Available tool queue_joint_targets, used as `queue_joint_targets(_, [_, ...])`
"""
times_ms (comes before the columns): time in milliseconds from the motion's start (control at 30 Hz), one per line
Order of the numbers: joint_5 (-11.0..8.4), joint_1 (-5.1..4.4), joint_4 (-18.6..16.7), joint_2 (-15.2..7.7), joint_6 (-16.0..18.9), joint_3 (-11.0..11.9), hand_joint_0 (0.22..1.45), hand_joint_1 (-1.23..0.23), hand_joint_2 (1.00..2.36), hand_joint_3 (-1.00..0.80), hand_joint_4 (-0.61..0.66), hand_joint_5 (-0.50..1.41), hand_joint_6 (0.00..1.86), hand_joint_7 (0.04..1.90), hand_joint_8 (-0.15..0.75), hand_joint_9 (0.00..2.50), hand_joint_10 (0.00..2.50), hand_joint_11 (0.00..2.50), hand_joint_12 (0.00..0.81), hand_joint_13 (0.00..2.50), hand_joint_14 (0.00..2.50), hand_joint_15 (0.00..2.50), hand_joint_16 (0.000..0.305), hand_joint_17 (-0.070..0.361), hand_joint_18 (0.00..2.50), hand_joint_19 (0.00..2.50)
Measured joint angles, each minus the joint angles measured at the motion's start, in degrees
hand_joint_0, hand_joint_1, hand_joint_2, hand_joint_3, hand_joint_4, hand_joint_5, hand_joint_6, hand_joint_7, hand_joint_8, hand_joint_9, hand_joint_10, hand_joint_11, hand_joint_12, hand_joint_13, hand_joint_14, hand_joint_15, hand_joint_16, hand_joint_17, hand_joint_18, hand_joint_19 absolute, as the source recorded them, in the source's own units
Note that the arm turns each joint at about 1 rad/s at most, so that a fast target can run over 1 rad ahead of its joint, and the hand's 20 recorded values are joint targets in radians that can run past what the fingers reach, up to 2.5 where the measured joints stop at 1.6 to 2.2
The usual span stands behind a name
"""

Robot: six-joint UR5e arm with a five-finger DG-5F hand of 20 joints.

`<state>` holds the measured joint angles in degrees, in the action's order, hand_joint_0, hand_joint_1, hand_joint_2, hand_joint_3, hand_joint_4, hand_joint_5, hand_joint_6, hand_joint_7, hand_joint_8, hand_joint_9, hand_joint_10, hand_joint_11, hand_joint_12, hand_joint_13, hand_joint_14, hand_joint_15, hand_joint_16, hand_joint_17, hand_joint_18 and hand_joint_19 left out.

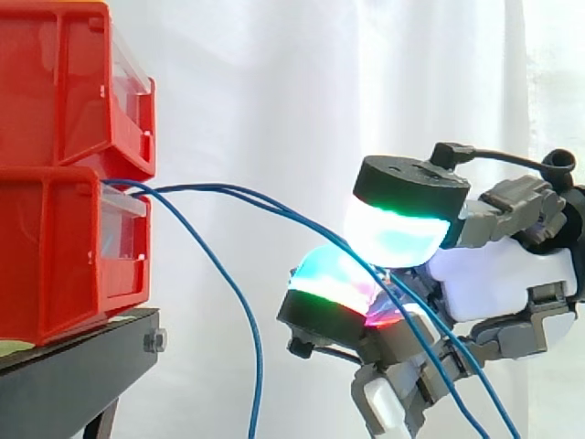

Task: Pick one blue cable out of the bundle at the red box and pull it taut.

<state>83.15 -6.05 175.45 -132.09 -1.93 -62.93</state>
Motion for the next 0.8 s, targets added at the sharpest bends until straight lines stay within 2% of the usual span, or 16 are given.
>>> queue_joint_targets(100, [0.00, -0.01, -0.01, 0.00, 0.00, 0.00, 0.61, -0.66, 1.01, -0.34, 0.05, -0.16, 0.89, 1.14, 0.324, 1.06, 0.01, 1.21, 0.381, 0.86, 0.02, 0.63, 0.050, 0.112, 0.67, 0.55])
queue_joint_targets(367, [-0.32, -0.02, -0.09, -0.01, 0.00, 0.00, 0.60, -0.63, 1.01, -0.26, 0.04, -0.15, 0.88, 1.11, 0.322, 1.05, 0.01, 1.19, 0.382, 0.85, 0.02, 0.62, 0.050, 0.112, 0.66, 0.56])
queue_joint_targets(467, [-0.41, -0.01, -0.10, -0.01, 0.00, 0.00, 0.60, -0.66, 1.01, -0.20, 0.06, -0.15, 0.88, 1.07, 0.350, 1.07, 0.01, 1.18, 0.400, 0.87, 0.02, 0.60, 0.054, 0.122, 0.70, 0.52])
queue_joint_targets(533, [-0.42, -0.01, -0.11, -0.01, 0.00, 0.00, 0.60, -0.72, 1.01, -0.12, 0.10, -0.15, 0.88, 1.14, 0.369, 1.09, 0.01, 1.18, 0.409, 0.90, 0.02, 0.59, 0.056, 0.126, 0.73, 0.49])
queue_joint_targets(667, [-0.44, -0.02, -0.11, -0.01, 0.00, 0.00, 0.61, -0.77, 1.01, -0.04, 0.13, -0.15, 0.89, 1.14, 0.389, 1.10, 0.01, 1.19, 0.421, 0.92, 0.02, 0.59, 0.059, 0.132, 0.78, 0.47])
queue_joint_targets(800, [-0.44, -0.08, -0.11, -0.01, 0.00, 0.00, 0.61, -0.79, 1.01, 0.00, 0.10, -0.15, 0.90, 1.12, 0.392, 1.10, 0.01, 1.18, 0.425, 0.92, 0.02, 0.58, 0.061, 0.137, 0.79, 0.46])
